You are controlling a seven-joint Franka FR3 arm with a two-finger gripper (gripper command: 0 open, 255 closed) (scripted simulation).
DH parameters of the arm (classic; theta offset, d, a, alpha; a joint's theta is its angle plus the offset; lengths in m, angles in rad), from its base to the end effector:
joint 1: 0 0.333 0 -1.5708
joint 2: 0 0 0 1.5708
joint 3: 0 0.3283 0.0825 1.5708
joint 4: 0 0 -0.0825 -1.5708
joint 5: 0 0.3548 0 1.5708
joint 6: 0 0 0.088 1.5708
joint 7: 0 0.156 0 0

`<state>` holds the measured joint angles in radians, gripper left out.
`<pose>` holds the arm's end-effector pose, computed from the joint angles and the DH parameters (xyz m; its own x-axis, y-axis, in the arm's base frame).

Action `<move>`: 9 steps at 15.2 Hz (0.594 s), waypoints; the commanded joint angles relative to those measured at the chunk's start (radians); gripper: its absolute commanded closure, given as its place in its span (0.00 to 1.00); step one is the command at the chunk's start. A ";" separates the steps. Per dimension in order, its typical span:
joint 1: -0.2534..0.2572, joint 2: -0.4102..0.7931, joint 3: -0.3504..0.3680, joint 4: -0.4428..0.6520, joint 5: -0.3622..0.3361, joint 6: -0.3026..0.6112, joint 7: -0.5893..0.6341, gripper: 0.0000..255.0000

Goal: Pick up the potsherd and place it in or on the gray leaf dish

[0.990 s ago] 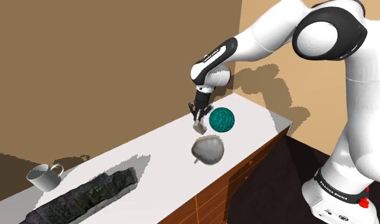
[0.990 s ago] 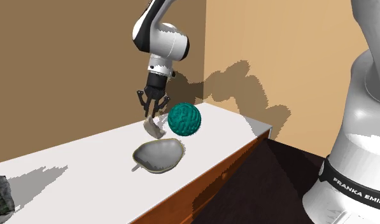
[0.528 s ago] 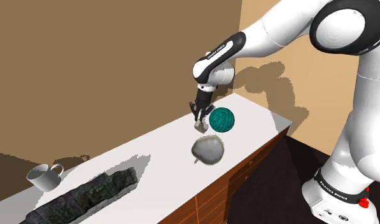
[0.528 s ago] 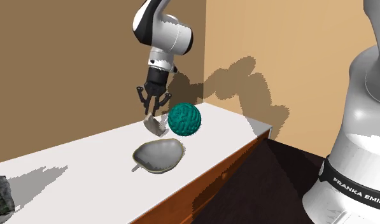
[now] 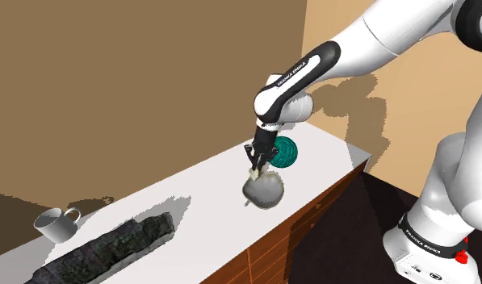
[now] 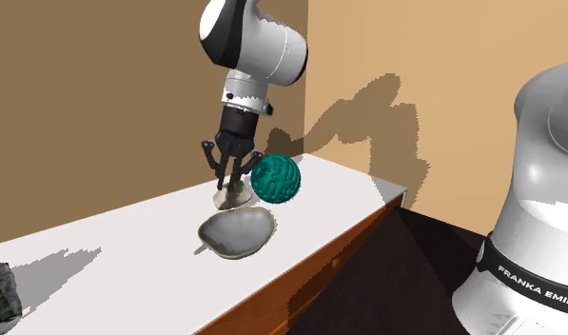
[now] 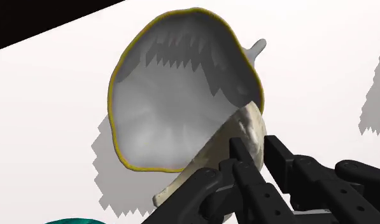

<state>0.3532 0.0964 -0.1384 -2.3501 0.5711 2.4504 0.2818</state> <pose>0.4818 0.1222 0.2800 0.8736 -0.4601 -0.1586 -0.4866 -0.8193 -0.3032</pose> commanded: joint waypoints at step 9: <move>0.071 -0.068 0.063 -0.168 0.077 0.133 0.029 1.00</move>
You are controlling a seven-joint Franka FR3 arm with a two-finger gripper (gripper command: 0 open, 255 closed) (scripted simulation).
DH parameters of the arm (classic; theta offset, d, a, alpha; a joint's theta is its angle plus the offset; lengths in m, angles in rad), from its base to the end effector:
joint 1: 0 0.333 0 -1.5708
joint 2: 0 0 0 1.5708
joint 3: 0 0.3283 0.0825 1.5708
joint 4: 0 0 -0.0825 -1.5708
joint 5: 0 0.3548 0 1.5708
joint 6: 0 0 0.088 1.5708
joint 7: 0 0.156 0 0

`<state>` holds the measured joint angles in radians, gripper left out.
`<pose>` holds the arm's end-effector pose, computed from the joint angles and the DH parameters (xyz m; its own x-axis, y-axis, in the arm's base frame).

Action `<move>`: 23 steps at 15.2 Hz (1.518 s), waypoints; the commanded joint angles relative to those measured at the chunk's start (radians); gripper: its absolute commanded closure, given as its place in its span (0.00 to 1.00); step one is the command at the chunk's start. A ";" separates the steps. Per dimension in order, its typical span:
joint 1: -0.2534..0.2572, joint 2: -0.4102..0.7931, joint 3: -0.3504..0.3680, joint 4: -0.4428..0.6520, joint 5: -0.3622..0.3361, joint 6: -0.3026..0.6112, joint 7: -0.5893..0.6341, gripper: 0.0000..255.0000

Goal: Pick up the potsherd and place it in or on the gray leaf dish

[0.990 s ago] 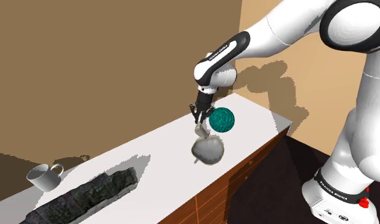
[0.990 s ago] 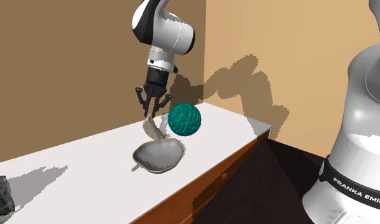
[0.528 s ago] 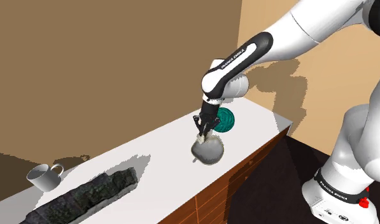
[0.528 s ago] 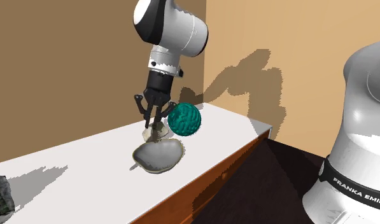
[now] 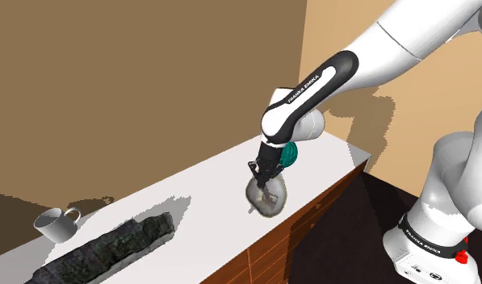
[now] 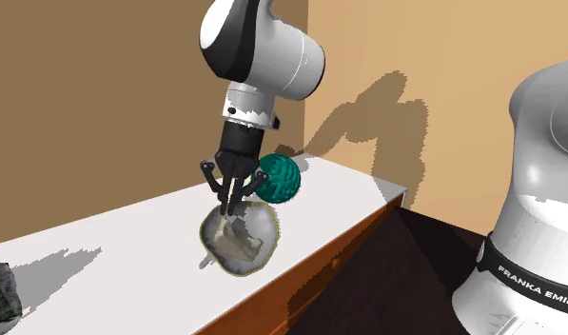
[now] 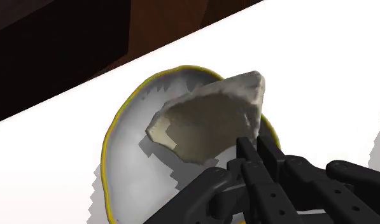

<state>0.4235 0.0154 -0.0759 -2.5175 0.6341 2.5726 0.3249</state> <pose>0.4247 0.1600 0.2648 0.8735 -0.4603 -0.1584 -0.4867 -0.8193 -0.3031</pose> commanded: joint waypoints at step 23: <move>0.305 0.436 -0.003 0.482 -1.000 -0.384 0.312 0.00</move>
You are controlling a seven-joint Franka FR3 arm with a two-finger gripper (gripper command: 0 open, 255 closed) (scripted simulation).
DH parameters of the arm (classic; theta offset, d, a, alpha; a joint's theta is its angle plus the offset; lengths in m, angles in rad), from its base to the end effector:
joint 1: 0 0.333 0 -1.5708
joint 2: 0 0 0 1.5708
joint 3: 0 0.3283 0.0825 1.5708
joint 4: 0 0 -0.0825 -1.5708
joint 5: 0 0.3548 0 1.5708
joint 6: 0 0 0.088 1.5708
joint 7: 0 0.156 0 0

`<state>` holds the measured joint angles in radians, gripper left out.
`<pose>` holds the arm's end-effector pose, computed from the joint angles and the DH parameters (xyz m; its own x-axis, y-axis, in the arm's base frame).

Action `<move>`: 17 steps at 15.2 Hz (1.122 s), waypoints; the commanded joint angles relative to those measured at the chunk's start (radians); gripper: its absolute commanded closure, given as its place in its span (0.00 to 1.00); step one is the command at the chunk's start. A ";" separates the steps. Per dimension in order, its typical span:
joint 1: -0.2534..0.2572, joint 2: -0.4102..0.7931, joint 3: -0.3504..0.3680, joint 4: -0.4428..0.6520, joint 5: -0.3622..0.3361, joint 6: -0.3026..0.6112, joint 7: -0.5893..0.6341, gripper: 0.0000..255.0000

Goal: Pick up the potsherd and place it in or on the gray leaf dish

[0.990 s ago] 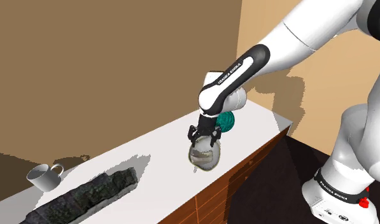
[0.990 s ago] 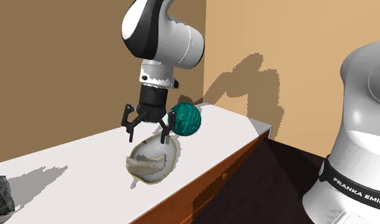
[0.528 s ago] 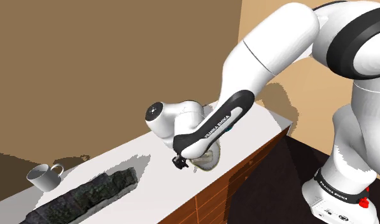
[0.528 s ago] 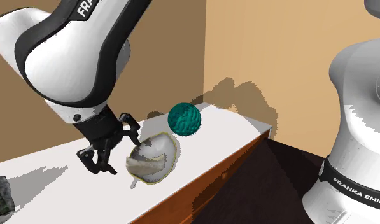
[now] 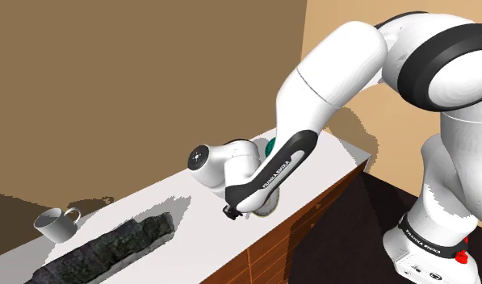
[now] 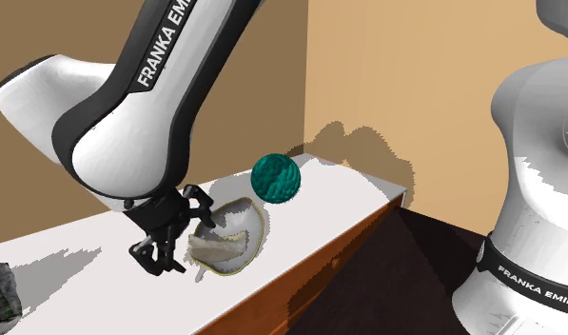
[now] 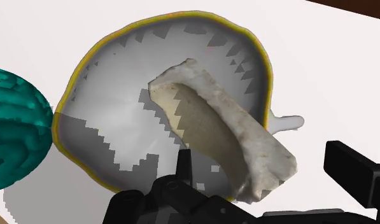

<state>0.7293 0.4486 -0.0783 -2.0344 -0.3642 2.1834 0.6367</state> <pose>0.4478 0.3059 0.1927 0.9628 0.2459 -0.1118 0.2701 -0.8787 0.3935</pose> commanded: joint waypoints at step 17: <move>-0.001 -0.007 0.000 -0.002 0.000 -0.005 -0.003 1.00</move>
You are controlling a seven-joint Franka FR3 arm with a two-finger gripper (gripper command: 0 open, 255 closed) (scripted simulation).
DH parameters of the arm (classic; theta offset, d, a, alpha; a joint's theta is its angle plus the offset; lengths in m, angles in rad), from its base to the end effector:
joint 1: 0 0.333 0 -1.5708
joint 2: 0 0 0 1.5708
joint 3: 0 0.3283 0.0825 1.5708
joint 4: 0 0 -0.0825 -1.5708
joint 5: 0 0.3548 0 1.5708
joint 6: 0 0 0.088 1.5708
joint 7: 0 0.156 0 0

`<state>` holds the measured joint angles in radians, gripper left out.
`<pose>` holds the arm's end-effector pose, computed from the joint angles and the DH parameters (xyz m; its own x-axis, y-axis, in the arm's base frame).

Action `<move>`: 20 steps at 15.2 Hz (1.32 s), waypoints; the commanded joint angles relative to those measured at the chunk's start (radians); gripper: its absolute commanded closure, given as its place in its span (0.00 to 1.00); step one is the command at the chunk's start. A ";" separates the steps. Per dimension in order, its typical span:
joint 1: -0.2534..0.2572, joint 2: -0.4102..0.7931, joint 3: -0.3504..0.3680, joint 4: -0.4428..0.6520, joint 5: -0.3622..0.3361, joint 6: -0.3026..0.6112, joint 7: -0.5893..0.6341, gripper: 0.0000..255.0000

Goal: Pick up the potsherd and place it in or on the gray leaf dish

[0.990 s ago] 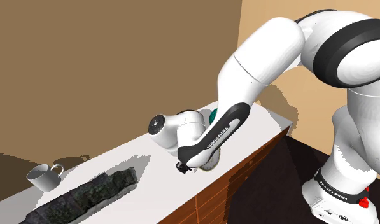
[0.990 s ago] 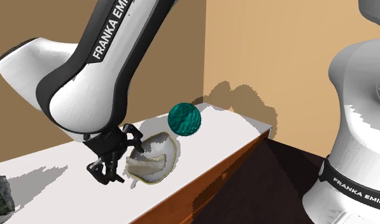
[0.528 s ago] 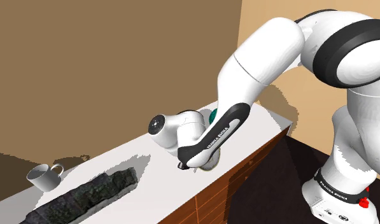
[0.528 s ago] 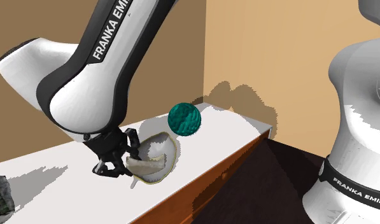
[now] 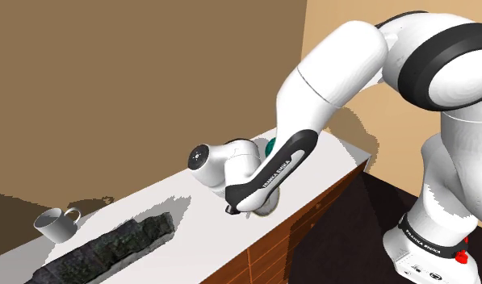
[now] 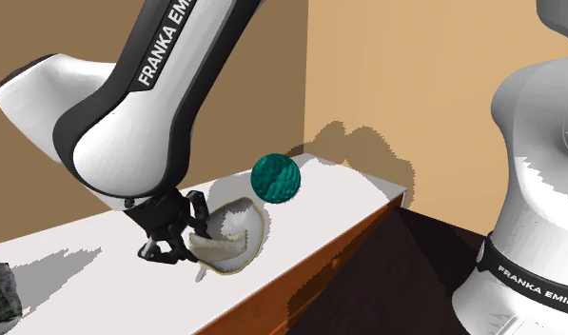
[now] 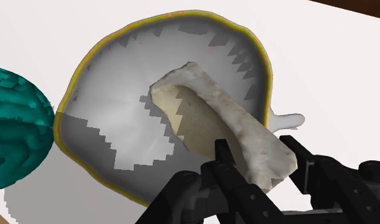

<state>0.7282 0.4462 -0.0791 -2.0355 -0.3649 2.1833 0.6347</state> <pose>0.4483 0.3049 0.1936 0.9628 0.2464 -0.1113 0.2704 -0.8787 0.3934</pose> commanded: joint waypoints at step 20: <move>0.006 -0.186 0.007 0.036 0.028 -0.213 -0.069 1.00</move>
<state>0.7334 0.2673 -0.0721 -2.0034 -0.3379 1.9803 0.5687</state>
